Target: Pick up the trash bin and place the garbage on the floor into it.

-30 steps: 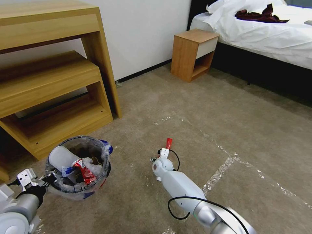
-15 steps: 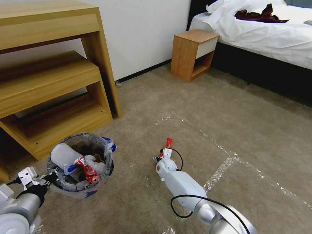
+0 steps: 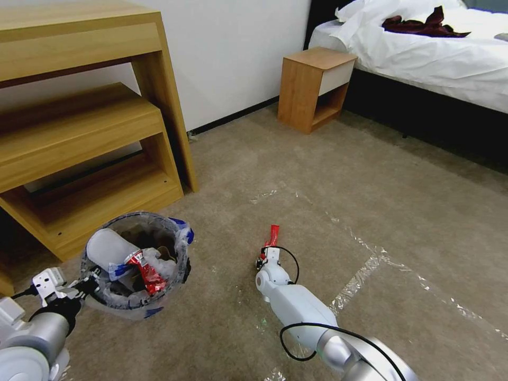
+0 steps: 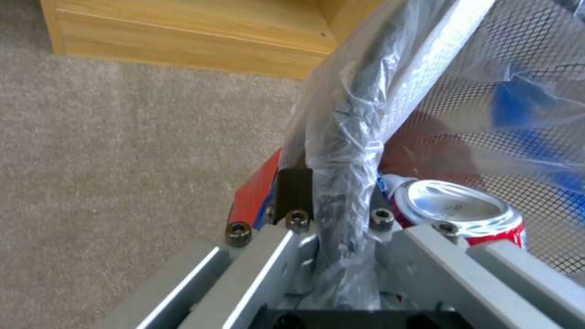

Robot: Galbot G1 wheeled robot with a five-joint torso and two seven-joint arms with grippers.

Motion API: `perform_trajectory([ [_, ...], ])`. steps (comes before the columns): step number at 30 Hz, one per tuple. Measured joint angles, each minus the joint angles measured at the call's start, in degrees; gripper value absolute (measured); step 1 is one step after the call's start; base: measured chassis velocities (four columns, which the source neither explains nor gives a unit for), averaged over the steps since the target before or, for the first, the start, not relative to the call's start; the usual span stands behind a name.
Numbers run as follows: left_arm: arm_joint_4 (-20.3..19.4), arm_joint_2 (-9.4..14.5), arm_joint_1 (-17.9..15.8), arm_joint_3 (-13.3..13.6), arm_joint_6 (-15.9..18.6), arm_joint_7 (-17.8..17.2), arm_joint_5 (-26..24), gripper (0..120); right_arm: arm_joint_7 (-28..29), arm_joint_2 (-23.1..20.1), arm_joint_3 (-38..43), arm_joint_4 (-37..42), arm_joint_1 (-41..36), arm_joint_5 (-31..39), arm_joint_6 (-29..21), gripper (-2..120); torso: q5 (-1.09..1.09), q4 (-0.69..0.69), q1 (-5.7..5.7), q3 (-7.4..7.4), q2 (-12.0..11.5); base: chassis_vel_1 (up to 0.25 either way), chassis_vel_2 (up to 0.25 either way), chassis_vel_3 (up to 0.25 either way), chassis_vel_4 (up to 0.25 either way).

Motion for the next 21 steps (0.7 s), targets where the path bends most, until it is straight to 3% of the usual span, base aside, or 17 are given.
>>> perform_trajectory([
  [6,-0.02,-0.40,-0.03,0.23,0.01,0.00,0.19,1,-1.31,-0.03,-0.64,-0.17,-0.44,-0.51,1.20,30,-0.01,-0.01,0.00,0.00,0.00,0.000,0.000,0.000,0.000],
  [15,1.08,-0.43,-0.19,0.24,-0.12,0.03,0.56,1,-1.46,0.00,-2.17,1.78,-1.67,-0.93,2.10,0,0.01,0.01,0.00,0.00,0.00,0.000,0.000,0.000,0.000],
  [21,2.47,-0.36,-0.52,0.26,-0.35,0.07,1.09,1,-0.57,-0.02,-3.16,5.28,-2.69,-0.84,2.94,0,0.00,0.02,0.00,0.00,0.00,0.000,0.000,0.000,0.000],
])
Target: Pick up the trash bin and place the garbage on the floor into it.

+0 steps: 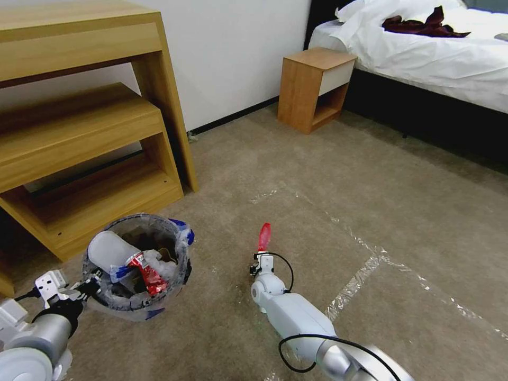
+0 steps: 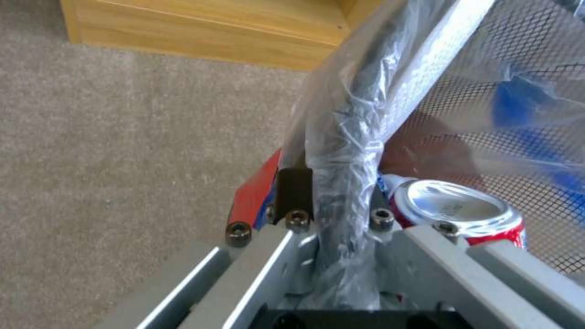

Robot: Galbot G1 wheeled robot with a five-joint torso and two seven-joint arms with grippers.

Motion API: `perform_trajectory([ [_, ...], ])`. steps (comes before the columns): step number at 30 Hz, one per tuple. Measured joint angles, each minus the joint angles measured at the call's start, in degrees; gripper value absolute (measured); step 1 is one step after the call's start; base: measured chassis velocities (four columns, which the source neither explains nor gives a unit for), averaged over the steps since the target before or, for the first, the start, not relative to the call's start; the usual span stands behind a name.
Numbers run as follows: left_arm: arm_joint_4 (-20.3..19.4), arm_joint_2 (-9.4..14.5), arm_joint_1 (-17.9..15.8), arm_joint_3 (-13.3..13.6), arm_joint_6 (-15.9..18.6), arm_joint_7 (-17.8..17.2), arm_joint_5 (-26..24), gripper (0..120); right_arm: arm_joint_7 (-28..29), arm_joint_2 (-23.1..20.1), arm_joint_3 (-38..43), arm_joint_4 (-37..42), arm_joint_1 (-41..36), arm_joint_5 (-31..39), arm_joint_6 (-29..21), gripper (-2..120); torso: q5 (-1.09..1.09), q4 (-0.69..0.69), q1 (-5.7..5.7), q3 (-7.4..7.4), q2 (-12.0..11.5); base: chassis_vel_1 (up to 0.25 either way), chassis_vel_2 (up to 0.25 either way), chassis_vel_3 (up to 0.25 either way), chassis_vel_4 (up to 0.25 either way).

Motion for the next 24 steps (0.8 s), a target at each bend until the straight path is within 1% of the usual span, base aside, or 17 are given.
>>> perform_trajectory([
  [3,0.83,0.20,-0.12,0.02,-0.11,0.02,0.23,1,0.57,-1.32,-0.31,2.84,-0.69,0.09,0.50,0,0.00,0.01,0.00,0.00,0.00,0.000,0.000,0.000,0.000],
  [5,0.92,0.25,-0.14,0.02,-0.12,0.02,0.25,1,0.65,-1.70,-0.36,3.38,-0.83,0.12,0.53,0,0.00,0.01,0.00,0.00,0.00,0.000,0.000,0.000,0.000],
  [6,1.20,0.41,-0.18,0.01,-0.13,0.02,0.30,1,0.81,-2.93,-0.46,5.32,-1.27,0.22,0.63,0,0.00,-0.01,0.00,0.00,0.00,0.000,0.000,0.000,0.000],
  [7,1.49,0.76,-0.30,-0.05,-0.13,0.02,0.30,1,0.84,-5.46,-0.61,9.40,-2.10,1.13,1.09,0,0.01,0.00,0.00,0.00,0.00,0.000,0.000,0.000,0.000],
  [8,1.49,0.76,-0.30,-0.05,-0.13,0.02,0.30,1,0.84,-5.46,-0.61,9.40,-2.10,1.13,1.09,0,0.01,0.00,0.00,0.00,0.00,0.000,0.000,0.000,0.000],
  [9,1.54,0.92,-0.35,-0.08,-0.13,0.02,0.29,1,0.64,-6.74,-0.62,11.45,-2.51,2.03,1.35,0,0.01,0.00,0.00,0.00,0.00,0.000,0.000,0.000,0.000],
  [10,1.57,1.21,-0.48,-0.09,-0.13,0.02,0.23,1,-0.31,-9.11,-0.54,15.33,-3.28,4.05,2.36,0,0.00,-0.01,0.00,0.00,0.00,0.000,0.000,0.000,0.000],
  [11,1.57,1.42,-0.61,-0.09,-0.13,0.01,0.09,1,-1.14,-10.40,-0.36,18.01,-3.78,5.26,3.22,0,0.00,-0.03,0.00,0.01,0.00,0.000,0.000,0.000,0.000],
  [12,1.57,1.58,-0.72,-0.09,-0.13,0.01,-0.03,1,-2.23,-11.57,-0.07,20.46,-4.24,6.16,4.36,0,0.01,-0.02,0.00,0.00,0.00,0.000,0.000,0.000,0.000],
  [13,1.57,1.58,-0.72,-0.09,-0.13,0.01,-0.03,1,-2.23,-11.57,-0.07,20.46,-4.24,6.16,4.36,0,0.01,-0.02,0.00,0.00,0.00,0.000,0.000,0.000,0.000],
  [15,2.10,2.72,-1.19,-0.04,-0.08,-0.08,-0.48,1,-7.55,-16.07,1.71,30.45,-5.94,9.55,9.76,0,0.02,-0.01,0.00,0.00,0.00,0.000,0.000,0.000,0.000],
  [16,2.34,3.01,-1.35,-0.03,-0.03,-0.12,-0.63,1,-8.84,-17.12,2.28,32.64,-6.25,10.29,10.82,0,0.01,-0.01,0.00,0.00,0.00,0.000,0.000,0.000,0.000],
  [17,2.34,3.01,-1.35,-0.03,-0.03,-0.12,-0.63,1,-8.84,-17.12,2.28,32.64,-6.25,10.29,10.82,0,0.01,-0.01,0.00,0.00,0.00,0.000,0.000,0.000,0.000],
  [20,3.21,3.86,-2.12,0.15,0.15,-0.35,-1.51,1,-12.95,-21.59,3.19,40.09,-6.68,13.28,15.08,0,0.02,-0.01,0.00,0.00,0.00,0.000,0.000,0.000,0.000],
  [21,3.21,3.86,-2.12,0.15,0.15,-0.35,-1.51,1,-12.95,-21.59,3.19,40.09,-6.68,13.28,15.08,0,0.02,-0.01,0.00,0.00,0.00,0.000,0.000,0.000,0.000],
  [23,3.88,4.47,-2.59,0.38,0.35,-0.55,-2.30,1,-15.33,-25.25,3.24,44.58,-6.58,14.69,17.39,0,0.02,-0.01,0.00,0.00,0.00,0.000,0.000,0.000,0.000],
  [24,4.34,4.91,-2.83,0.44,0.49,-0.70,-2.73,1,-16.93,-27.78,3.06,47.40,-6.29,15.49,18.58,0,0.02,-0.01,0.00,0.01,0.00,0.000,0.000,0.000,0.000],
])
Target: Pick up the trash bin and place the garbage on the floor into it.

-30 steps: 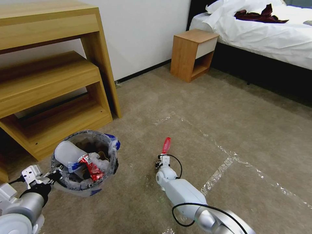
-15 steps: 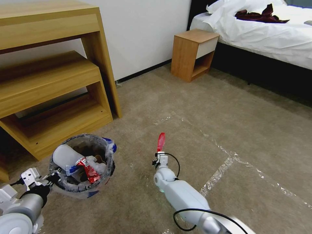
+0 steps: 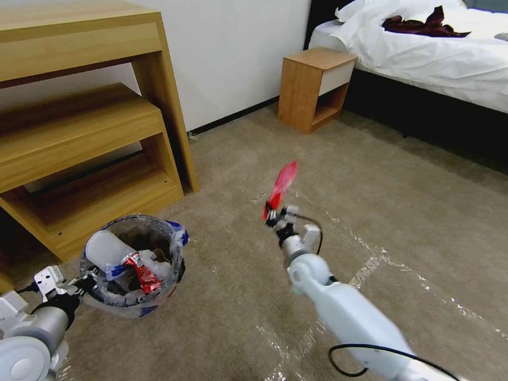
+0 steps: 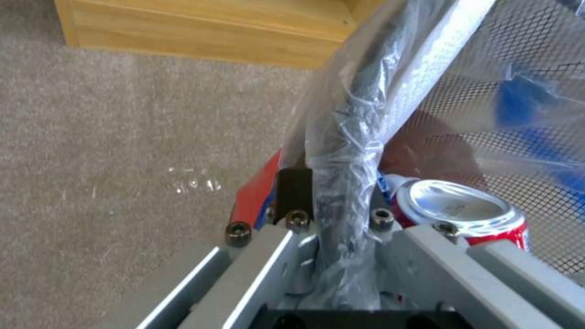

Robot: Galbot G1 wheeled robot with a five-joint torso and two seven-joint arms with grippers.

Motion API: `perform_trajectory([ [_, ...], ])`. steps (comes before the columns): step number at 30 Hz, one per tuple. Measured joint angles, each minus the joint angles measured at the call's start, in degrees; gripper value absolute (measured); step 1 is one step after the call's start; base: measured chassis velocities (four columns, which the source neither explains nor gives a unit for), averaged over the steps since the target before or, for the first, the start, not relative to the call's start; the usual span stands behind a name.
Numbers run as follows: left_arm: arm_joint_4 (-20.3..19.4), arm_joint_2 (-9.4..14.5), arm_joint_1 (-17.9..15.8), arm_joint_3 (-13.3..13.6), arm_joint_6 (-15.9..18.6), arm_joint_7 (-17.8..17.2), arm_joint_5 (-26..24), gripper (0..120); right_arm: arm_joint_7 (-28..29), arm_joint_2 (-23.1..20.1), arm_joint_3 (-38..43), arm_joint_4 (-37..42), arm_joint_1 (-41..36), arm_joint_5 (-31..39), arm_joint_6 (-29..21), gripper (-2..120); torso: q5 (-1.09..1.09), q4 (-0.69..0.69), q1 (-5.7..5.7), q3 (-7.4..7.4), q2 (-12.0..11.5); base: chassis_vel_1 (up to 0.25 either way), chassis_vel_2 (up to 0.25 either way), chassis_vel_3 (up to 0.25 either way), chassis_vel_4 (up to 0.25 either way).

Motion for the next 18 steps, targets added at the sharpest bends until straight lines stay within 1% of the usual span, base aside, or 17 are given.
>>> perform_trajectory([
  [1,0.00,0.00,0.00,0.00,0.00,0.00,0.00,1,0.00,0.00,0.00,0.00,0.00,0.00,0.00,0,0.00,0.00,0.00,0.00,0.00,0.000,0.000,0.000,0.000],
  [2,0.78,0.87,-0.47,0.22,0.20,-0.19,-0.63,1,-2.08,-3.96,-0.52,4.56,0.90,1.36,1.70,0,-0.04,-0.02,0.00,-0.01,0.00,0.000,0.000,0.000,0.000],
  [3,1.13,1.51,-0.86,0.51,0.52,-0.43,-1.56,1,-3.21,-6.25,-1.40,7.63,1.67,2.43,2.63,0,-0.02,-0.01,0.00,0.00,0.00,0.000,0.000,0.000,0.000],
  [4,1.30,1.95,-1.16,0.81,0.77,-0.66,-2.29,1,-3.83,-7.62,-2.12,9.87,2.37,3.17,3.21,0,-0.01,-0.01,0.00,0.00,0.00,0.000,0.000,0.000,0.000],
  [5,1.30,1.95,-1.16,0.81,0.77,-0.66,-2.29,1,-3.83,-7.62,-2.12,9.87,2.37,3.17,3.21,0,-0.01,-0.01,0.00,0.00,0.00,0.000,0.000,0.000,0.000],
  [7,1.71,3.07,-2.00,1.75,1.35,-0.95,-3.40,1,-5.23,-9.97,-3.94,14.15,4.21,4.28,4.22,0,-0.04,-0.01,0.00,-0.01,0.00,0.000,0.000,0.000,0.000],
  [9,1.76,3.38,-2.11,1.98,1.50,-0.99,-3.72,1,-5.63,-10.45,-4.76,15.16,4.89,4.50,4.45,0,-0.02,-0.01,0.00,-0.01,0.00,0.000,0.000,0.000,0.000],
  [12,1.97,4.93,-2.51,2.65,2.31,-1.09,-5.61,1,-6.97,-12.16,-8.75,18.98,7.74,5.87,4.98,0,-0.02,0.02,0.00,0.00,0.00,0.000,0.000,0.000,0.000],
  [13,1.97,4.93,-2.51,2.65,2.31,-1.09,-5.61,1,-6.97,-12.16,-8.75,18.98,7.74,5.87,4.98,0,-0.02,0.02,0.00,0.00,0.00,0.000,0.000,0.000,0.000],
  [16,2.49,6.92,-3.40,3.72,2.97,-1.70,-8.29,1,-7.49,-13.47,-12.95,21.61,10.35,6.94,5.37,0,-0.02,0.00,0.00,0.00,0.00,0.000,0.000,0.000,0.000],
  [17,2.49,6.92,-3.40,3.72,2.97,-1.70,-8.29,1,-7.49,-13.47,-12.95,21.61,10.35,6.94,5.37,0,-0.02,0.00,0.00,0.00,0.00,0.000,0.000,0.000,0.000],
  [18,2.71,7.60,-3.70,4.23,3.19,-1.90,-9.10,1,-7.53,-13.79,-14.27,22.29,11.29,7.31,5.41,0,-0.02,0.00,0.00,0.00,0.00,0.000,0.000,0.000,0.000],
])
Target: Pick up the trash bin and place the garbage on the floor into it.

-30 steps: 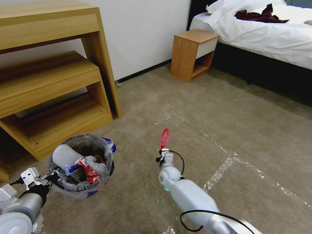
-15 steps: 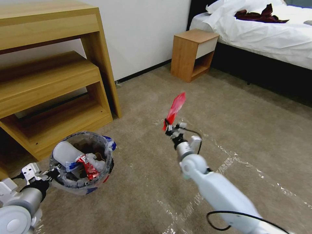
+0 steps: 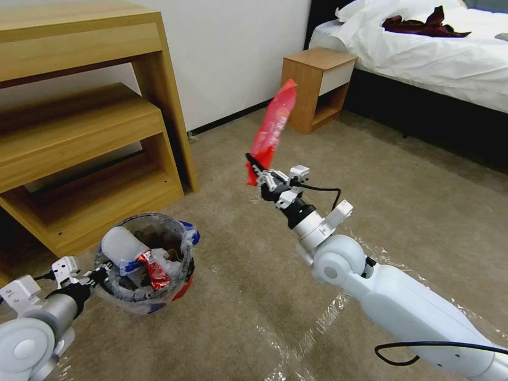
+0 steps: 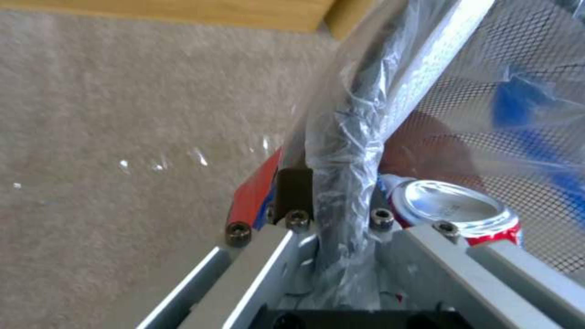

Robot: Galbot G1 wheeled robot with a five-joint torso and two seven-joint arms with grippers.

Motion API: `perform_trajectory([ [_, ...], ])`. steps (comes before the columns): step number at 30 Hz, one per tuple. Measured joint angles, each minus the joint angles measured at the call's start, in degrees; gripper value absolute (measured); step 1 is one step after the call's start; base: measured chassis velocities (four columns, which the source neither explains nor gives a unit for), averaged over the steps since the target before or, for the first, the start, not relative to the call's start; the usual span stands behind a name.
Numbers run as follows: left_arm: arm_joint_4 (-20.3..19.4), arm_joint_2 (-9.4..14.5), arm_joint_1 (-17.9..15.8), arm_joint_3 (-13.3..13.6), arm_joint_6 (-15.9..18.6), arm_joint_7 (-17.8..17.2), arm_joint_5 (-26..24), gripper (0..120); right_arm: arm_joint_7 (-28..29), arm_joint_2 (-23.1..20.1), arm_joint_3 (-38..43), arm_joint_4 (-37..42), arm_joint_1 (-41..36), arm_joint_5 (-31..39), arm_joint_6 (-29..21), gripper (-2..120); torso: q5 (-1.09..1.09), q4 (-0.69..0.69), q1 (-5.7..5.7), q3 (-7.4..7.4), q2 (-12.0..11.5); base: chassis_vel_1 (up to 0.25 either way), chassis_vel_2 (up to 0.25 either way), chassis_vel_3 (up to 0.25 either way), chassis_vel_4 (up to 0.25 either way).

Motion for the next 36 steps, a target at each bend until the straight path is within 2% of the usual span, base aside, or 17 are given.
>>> perform_trajectory([
  [2,0.19,1.04,-0.55,0.95,0.27,-0.32,-0.98,1,-0.39,-0.27,-3.55,0.97,2.24,0.41,0.29,0,-0.01,0.00,0.00,0.00,0.00,0.000,0.000,0.000,0.000],
  [8,-0.37,1.63,-0.91,1.56,0.64,-0.91,-2.19,1,-0.44,0.28,-10.25,2.74,6.19,2.01,0.39,0,-0.01,0.00,0.00,0.00,0.00,0.000,0.000,0.000,0.000],
  [18,-3.81,1.04,0.96,0.29,0.85,-1.42,-2.59,1,0.33,4.92,-28.03,0.02,20.14,3.99,-0.13,0,-0.02,0.02,0.00,0.00,0.00,0.000,0.000,0.000,0.000],
  [26,-5.43,0.57,1.60,-0.21,0.85,-1.52,-2.54,1,0.60,8.34,-33.60,-3.45,23.09,4.03,-0.42,0,-0.01,0.00,0.00,0.00,0.00,0.000,0.000,0.000,0.000],
  [36,-7.20,-0.11,2.35,-0.55,0.85,-1.53,-2.36,1,0.67,12.46,-36.30,-8.15,22.95,2.08,-0.10,0,-0.01,0.00,0.00,0.00,0.00,0.000,0.000,0.000,0.000],
])
